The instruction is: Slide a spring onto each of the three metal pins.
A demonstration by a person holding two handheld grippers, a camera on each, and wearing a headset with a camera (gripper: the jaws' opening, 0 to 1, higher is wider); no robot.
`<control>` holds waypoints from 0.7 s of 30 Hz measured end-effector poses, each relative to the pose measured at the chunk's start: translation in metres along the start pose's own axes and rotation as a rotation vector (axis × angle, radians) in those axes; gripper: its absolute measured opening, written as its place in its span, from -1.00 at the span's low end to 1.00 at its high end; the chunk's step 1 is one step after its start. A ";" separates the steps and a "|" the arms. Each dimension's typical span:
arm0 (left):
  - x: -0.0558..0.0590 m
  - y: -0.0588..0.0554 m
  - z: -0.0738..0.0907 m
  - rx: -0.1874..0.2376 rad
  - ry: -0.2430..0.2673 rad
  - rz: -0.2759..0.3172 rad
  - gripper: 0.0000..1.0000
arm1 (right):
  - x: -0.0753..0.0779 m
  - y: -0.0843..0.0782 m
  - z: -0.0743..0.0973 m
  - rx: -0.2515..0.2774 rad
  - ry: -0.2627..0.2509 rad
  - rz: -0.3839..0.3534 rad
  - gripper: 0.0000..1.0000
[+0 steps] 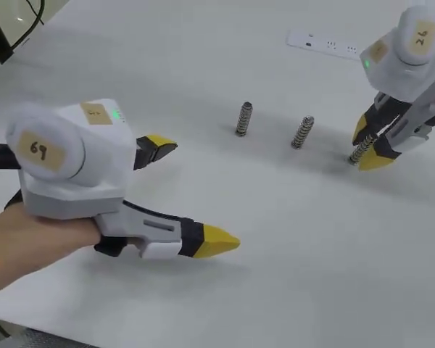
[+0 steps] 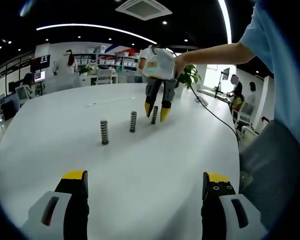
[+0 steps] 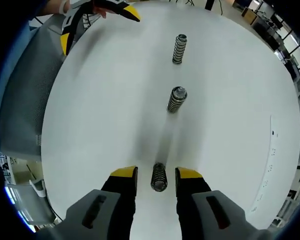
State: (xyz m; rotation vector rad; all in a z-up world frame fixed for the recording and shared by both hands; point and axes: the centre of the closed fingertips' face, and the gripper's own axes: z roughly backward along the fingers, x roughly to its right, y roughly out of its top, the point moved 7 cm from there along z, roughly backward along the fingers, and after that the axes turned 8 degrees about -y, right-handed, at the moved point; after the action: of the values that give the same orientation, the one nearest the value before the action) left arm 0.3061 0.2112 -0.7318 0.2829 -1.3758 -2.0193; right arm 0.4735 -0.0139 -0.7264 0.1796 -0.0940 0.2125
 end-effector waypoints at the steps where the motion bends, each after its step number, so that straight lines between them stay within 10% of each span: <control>1: 0.000 0.000 0.000 0.001 0.000 -0.001 0.85 | 0.000 0.001 0.000 0.007 -0.002 -0.006 -0.34; 21: 0.000 0.010 -0.001 0.013 -0.010 -0.022 0.85 | -0.017 -0.009 0.006 0.202 -0.128 -0.181 0.99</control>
State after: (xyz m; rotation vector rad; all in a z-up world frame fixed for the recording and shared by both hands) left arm 0.3106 0.2076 -0.7235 0.2956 -1.3976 -2.0332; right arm 0.4583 -0.0275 -0.7242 0.4010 -0.1829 0.0295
